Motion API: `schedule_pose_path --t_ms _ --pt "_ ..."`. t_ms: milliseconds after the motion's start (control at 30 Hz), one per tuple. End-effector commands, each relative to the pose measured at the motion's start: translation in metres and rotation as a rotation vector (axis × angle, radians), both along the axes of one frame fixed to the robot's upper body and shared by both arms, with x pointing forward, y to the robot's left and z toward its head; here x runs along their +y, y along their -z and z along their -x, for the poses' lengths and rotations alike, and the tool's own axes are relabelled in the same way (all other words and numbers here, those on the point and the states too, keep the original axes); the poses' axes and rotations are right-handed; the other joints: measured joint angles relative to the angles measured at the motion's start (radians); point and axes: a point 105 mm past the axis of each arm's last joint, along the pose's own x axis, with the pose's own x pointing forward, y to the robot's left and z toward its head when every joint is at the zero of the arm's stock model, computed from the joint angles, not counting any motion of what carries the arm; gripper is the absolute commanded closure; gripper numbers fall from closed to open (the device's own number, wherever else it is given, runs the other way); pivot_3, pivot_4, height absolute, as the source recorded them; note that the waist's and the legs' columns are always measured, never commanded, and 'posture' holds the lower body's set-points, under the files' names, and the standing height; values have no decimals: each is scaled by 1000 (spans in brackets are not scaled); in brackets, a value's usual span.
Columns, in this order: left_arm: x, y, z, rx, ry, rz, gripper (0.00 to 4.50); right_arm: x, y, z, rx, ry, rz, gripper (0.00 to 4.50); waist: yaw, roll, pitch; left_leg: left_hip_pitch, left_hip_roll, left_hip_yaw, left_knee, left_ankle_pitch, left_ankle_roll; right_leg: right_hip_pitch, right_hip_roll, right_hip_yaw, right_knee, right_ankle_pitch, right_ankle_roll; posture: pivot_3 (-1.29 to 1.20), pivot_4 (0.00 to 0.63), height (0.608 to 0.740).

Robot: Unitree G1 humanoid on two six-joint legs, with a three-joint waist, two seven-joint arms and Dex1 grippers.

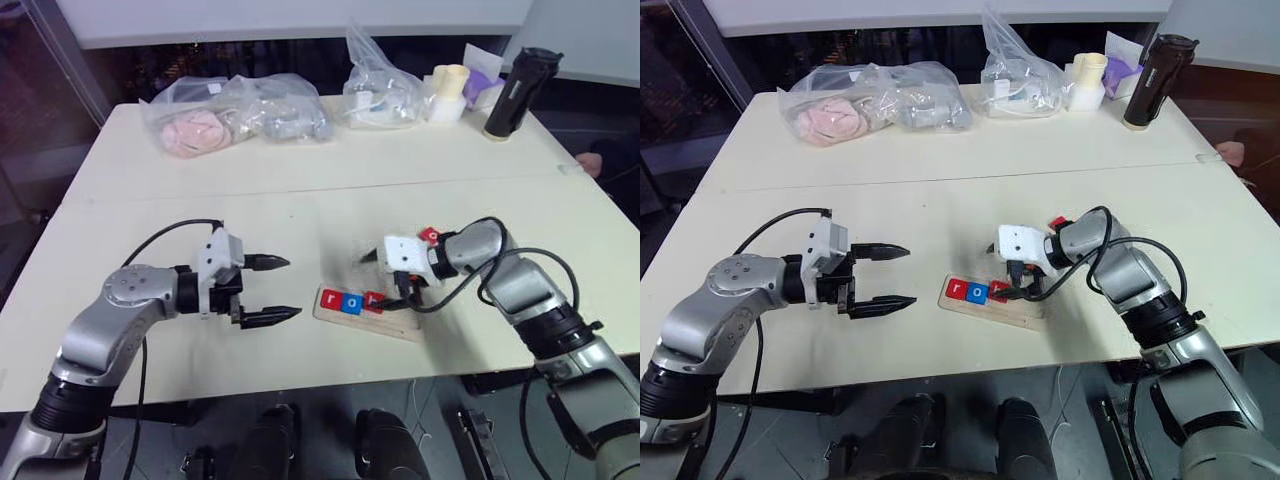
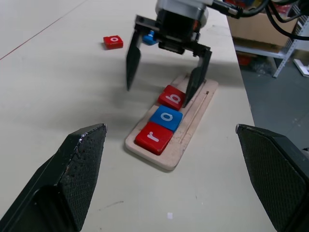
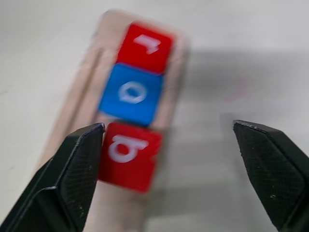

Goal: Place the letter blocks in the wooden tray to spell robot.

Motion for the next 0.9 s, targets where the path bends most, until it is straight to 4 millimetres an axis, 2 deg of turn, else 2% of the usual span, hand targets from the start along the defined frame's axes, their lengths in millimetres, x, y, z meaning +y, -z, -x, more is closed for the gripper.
schedule_pose_path --t_ms 33,200,433,900 --pt "-4 -6 1 -37 16 5 0 -9 -25 -9 -80 45 -43 30 2 0 0 0 0 0 0 0 0 0 0 0 0 0 0 0 150 725" --pt "-4 -6 1 -38 19 5 0 -20 -32 -7 -99 88 -57 30 2 0 0 0 0 0 0 0 0 0 0 0 0 0 0 0 150 725" --pt "-6 -6 0 -37 29 5 0 -31 -18 -10 -148 145 -32 30 0 0 0 0 0 0 0 0 0 0 0 0 0 0 0 0 150 725" --pt "-6 -6 -1 -34 32 1 0 -16 -9 5 -110 115 -67 30 1 0 0 0 0 0 0 0 0 0 0 0 0 0 0 0 150 725"
